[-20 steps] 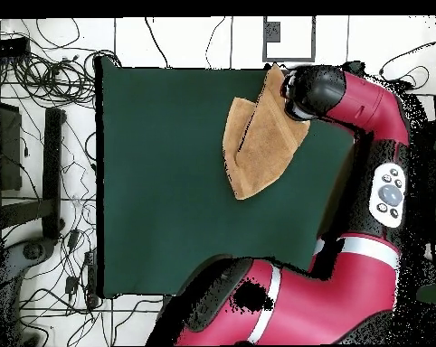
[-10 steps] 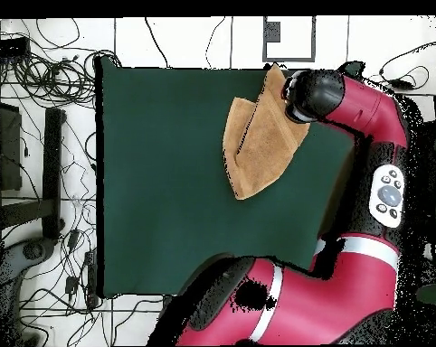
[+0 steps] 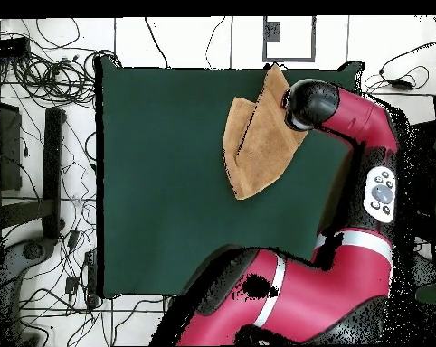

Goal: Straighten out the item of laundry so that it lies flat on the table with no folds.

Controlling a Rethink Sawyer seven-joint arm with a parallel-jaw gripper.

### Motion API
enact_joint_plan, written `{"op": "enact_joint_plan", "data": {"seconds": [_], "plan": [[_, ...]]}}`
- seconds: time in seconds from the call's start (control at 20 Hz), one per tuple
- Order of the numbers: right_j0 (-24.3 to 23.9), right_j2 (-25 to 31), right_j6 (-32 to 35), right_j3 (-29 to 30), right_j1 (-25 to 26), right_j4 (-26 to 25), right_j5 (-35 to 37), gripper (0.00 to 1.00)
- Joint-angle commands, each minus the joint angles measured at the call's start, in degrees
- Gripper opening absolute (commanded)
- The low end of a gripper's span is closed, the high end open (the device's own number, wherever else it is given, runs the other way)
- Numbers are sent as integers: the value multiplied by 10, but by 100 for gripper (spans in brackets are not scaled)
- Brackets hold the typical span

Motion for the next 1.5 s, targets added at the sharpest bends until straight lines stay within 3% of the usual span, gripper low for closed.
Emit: {"op": "enact_joint_plan", "data": {"seconds": [0.05,1.0,1.5], "plan": [[2,32,67,6,62,-6,14,100],[-4,30,29,2,49,-12,67,100],[-12,42,-1,100,-15,-20,35,100]]}}
